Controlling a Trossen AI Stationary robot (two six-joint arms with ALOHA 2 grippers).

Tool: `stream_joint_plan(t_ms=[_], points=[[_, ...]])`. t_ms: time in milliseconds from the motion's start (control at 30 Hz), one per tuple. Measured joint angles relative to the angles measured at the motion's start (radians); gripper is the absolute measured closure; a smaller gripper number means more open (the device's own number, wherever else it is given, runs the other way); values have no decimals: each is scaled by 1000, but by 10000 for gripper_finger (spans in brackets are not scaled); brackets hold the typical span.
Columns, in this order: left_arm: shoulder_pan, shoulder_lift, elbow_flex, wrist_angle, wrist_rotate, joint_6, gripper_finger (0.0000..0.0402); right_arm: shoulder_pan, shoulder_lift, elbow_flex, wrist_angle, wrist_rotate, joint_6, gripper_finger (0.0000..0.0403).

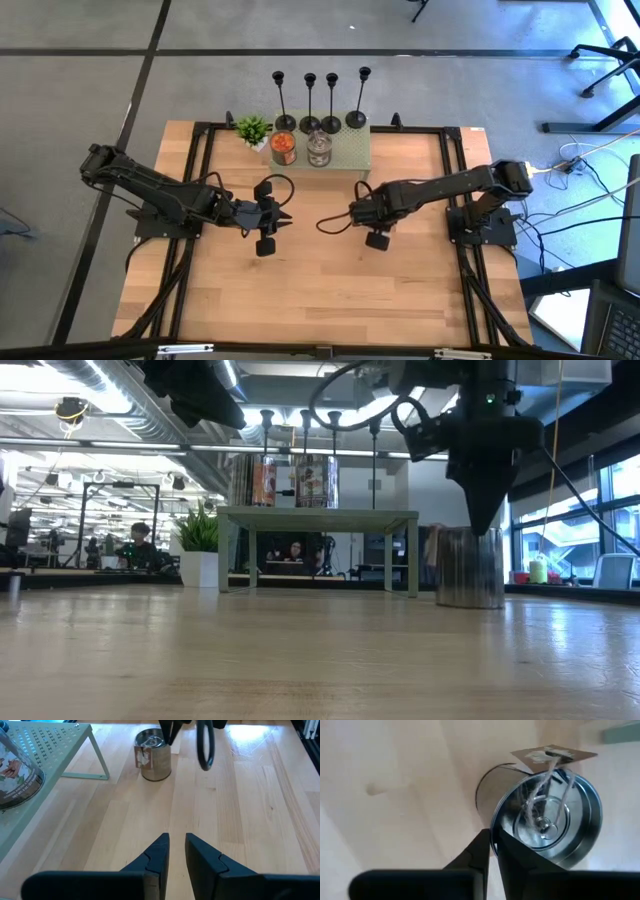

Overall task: Pick & Place candle stick holders
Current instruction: Put the brown scented candle on the shelf aligned with the other brown scented candle

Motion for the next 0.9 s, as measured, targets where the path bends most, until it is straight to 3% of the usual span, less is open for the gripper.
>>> stream_joint_plan(t_ms=[300, 567, 900], points=[[0, 0, 0, 0, 0, 0, 343, 2, 6, 102, -18, -126, 47, 369], [0, 0, 0, 0, 0, 0, 343, 33, 4, 181, -49, -116, 53, 369], [0, 0, 0, 0, 0, 0, 343, 39, 4, 181, -73, -54, -107, 368]])
